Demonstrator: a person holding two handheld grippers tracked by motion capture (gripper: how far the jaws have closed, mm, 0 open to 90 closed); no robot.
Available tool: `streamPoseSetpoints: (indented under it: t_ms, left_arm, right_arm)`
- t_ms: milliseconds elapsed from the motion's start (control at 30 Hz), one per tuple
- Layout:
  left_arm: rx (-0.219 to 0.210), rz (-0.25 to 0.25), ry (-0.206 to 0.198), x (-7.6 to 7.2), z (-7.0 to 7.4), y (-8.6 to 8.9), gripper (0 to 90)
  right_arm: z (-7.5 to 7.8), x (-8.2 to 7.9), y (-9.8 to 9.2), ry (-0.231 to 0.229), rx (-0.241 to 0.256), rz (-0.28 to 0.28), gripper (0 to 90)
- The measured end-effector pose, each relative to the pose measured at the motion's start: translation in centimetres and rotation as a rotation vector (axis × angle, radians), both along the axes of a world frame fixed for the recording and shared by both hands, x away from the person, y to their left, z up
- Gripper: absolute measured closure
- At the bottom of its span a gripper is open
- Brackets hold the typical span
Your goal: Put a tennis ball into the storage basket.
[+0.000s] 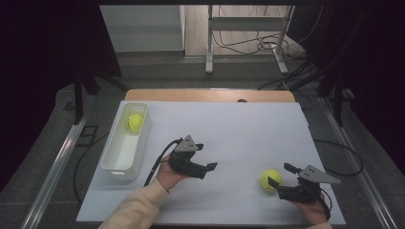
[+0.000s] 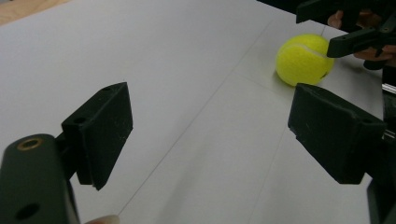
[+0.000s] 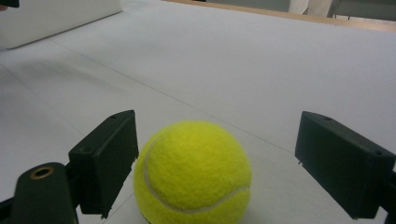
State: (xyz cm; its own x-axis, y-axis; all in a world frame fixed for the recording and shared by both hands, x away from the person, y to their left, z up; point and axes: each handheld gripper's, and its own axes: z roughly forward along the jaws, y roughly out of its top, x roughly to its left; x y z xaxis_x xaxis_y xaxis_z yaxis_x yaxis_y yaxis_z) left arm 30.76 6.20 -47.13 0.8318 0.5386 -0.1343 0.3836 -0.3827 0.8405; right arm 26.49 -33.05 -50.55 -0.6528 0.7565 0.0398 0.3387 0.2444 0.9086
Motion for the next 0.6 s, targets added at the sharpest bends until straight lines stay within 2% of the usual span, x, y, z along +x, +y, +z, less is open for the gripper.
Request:
streamPoseSetpoints:
  t_ms: [233,367,600]
  left_arm:
    - [0.008,-0.038,0.023,0.1,-0.4,-1.4,14.4]
    - [0.035,-0.077,0.034,-0.1,-0.9,-2.7,14.2]
    - [0.057,-0.096,0.048,0.2,-1.6,-3.9,14.1]
  right_arm:
    - [0.1,0.0,0.0,-0.003,0.002,-0.004,13.8]
    - [0.2,0.0,0.0,-0.007,0.008,-0.006,13.8]
    - [0.2,0.0,-0.1,-0.006,0.009,-0.005,13.8]
